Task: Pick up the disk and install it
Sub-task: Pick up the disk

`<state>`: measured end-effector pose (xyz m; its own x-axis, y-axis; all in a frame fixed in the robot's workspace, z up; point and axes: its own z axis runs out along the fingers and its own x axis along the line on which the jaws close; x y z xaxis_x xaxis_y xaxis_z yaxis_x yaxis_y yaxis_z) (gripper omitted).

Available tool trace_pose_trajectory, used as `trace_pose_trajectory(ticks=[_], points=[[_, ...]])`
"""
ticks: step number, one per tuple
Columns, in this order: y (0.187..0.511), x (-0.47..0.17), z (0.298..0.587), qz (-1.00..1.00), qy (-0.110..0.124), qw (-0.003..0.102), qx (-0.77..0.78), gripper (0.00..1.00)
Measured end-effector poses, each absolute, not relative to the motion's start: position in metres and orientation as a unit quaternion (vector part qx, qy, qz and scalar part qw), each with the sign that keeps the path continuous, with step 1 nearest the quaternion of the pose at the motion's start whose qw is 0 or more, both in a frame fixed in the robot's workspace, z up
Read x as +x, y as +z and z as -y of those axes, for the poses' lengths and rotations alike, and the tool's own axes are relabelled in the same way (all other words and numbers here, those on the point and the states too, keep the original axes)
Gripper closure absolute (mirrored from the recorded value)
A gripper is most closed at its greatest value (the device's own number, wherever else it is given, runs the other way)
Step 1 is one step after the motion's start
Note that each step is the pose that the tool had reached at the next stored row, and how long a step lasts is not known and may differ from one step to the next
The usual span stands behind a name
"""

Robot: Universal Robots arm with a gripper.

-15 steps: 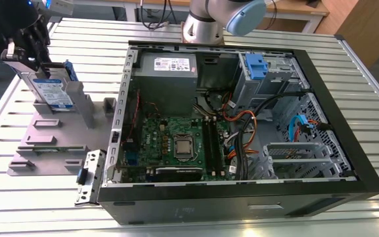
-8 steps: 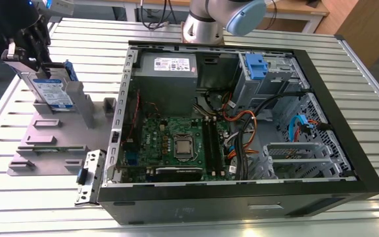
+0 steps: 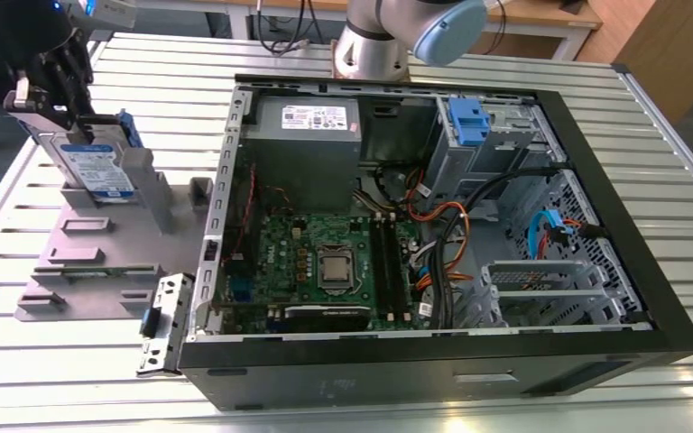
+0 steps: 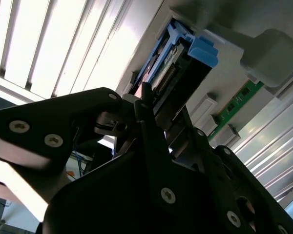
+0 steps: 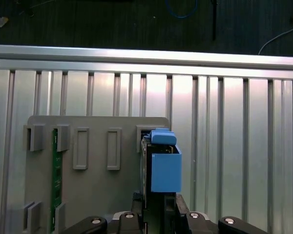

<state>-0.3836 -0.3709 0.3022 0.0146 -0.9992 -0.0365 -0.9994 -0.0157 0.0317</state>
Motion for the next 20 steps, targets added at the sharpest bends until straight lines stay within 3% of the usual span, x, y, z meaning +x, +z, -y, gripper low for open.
trace_pose_trajectory(ticks=[20], points=[[0.315, -0.383, 0.371, -0.702, 0.024, 0.002, -0.712, 0.65]])
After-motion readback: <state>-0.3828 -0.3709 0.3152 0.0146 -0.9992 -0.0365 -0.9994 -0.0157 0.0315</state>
